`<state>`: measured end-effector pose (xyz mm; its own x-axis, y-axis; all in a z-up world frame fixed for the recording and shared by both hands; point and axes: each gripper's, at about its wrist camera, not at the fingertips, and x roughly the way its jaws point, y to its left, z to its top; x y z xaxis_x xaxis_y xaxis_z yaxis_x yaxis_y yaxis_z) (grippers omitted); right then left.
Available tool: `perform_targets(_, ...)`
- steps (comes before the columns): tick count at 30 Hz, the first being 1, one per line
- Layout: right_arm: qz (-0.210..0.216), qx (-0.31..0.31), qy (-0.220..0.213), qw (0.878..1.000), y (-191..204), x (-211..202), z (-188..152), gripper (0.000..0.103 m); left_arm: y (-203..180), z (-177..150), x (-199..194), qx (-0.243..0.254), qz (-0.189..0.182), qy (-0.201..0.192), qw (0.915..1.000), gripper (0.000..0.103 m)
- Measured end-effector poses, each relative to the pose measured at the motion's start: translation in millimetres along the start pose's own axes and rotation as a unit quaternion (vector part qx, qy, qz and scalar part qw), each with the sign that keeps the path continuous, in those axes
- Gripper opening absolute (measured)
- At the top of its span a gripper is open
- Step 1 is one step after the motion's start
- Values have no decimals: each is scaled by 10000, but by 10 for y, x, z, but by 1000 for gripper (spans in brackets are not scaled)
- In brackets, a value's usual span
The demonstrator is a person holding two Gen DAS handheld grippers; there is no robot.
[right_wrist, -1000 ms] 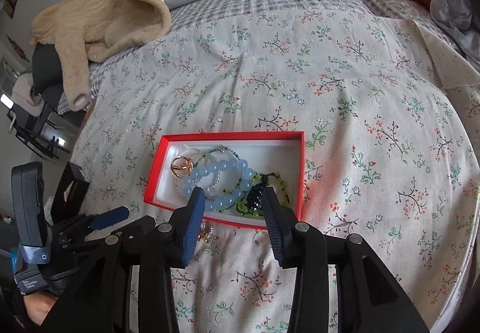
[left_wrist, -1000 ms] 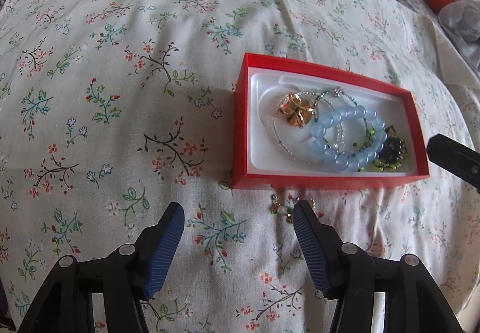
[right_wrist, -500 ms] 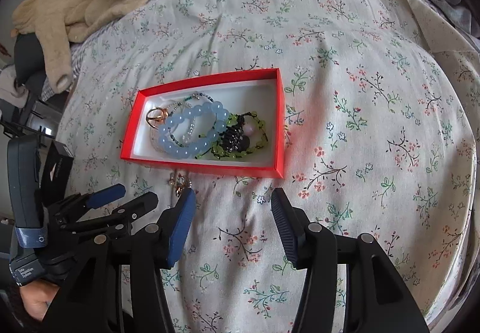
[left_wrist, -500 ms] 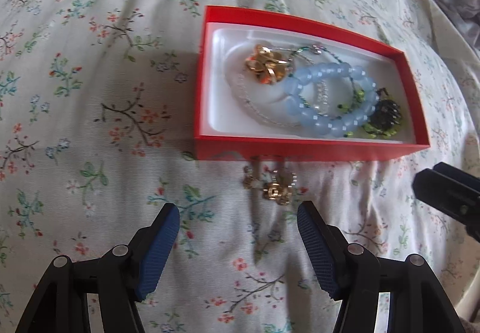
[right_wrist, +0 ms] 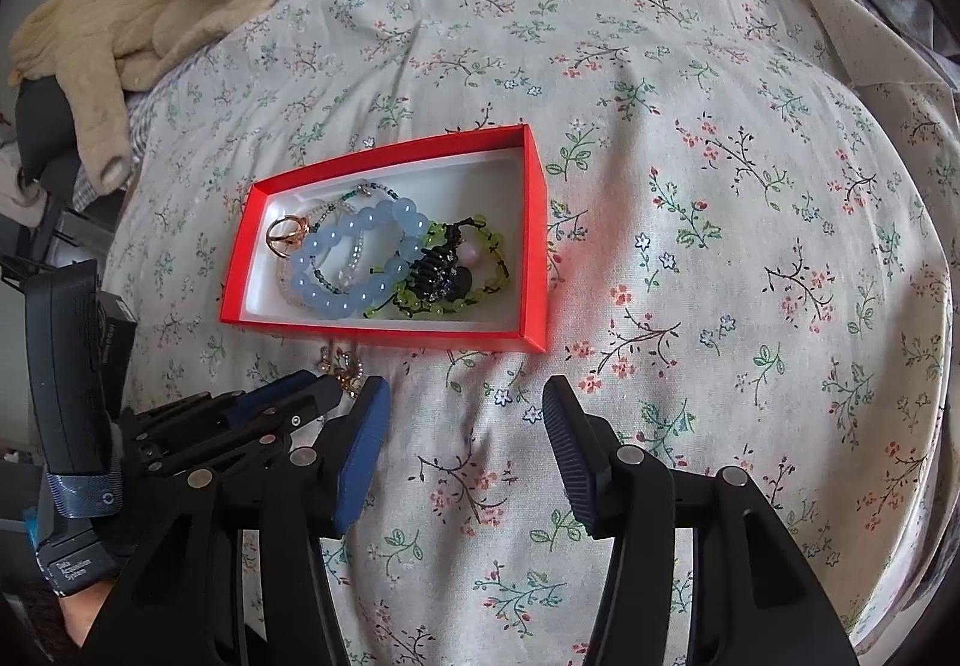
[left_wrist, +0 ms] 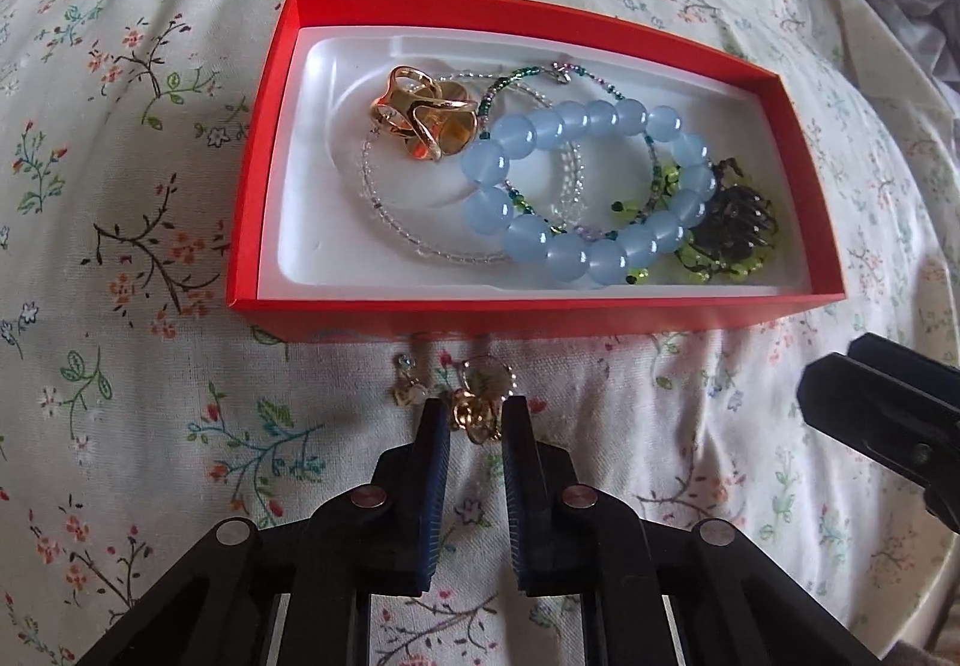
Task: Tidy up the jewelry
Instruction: 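Move the right tool to a gold earring beside the box and close on it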
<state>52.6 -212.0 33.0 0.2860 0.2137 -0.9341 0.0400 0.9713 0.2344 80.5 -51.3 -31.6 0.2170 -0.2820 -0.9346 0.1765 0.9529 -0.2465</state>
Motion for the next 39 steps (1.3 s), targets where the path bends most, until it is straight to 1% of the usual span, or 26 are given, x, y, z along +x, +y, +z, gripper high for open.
perform_targets(3, -10, 21, 12, 10000, -19, 4, -1, 56, -1, 20, 56, -8, 17, 29, 10000, 5)
perform_targets(6, -20, 19, 23, 10000, -30, 10, 1, 56, 4, 39, 76, -35, 72, -29, 10000, 0)
perform_targets(10, -28, 29, 39, 10000, -42, 20, -2, 56, 48, 51, 44, -85, -8, -68, 9999, 0)
perform_targets(11, -30, 31, 42, 10000, -45, 22, 0, 56, 66, 43, 17, -61, -69, -67, 9999, 0)
perform_targets(17, -63, 11, 84, 9999, -35, 64, 6, 56, 164, -11, -148, -74, -155, -173, 9997, 0)
perform_targets(21, -76, -64, 144, 9998, 27, 118, -4, 56, 295, -38, -259, -211, -224, -233, 9993, 0)
perform_targets(26, 67, -171, 350, 9992, 142, 293, 2, 56, 484, -31, -325, -446, -176, -290, 9984, 0)
perform_targets(32, 180, -201, 535, 9982, 276, 526, 8, 55, 653, -47, -354, -558, -84, -263, 9981, 0)
perform_targets(34, 238, -163, 514, 9983, 305, 573, 21, 53, 716, -51, -371, -594, -63, -256, 9979, 0)
perform_targets(36, 239, -117, 497, 9984, 329, 617, 32, 40, 775, -58, -391, -642, -62, -254, 9976, 0)
perform_targets(39, 322, -14, 515, 9982, 360, 702, 44, 32, 827, -77, -413, -673, -60, -246, 9974, 0)
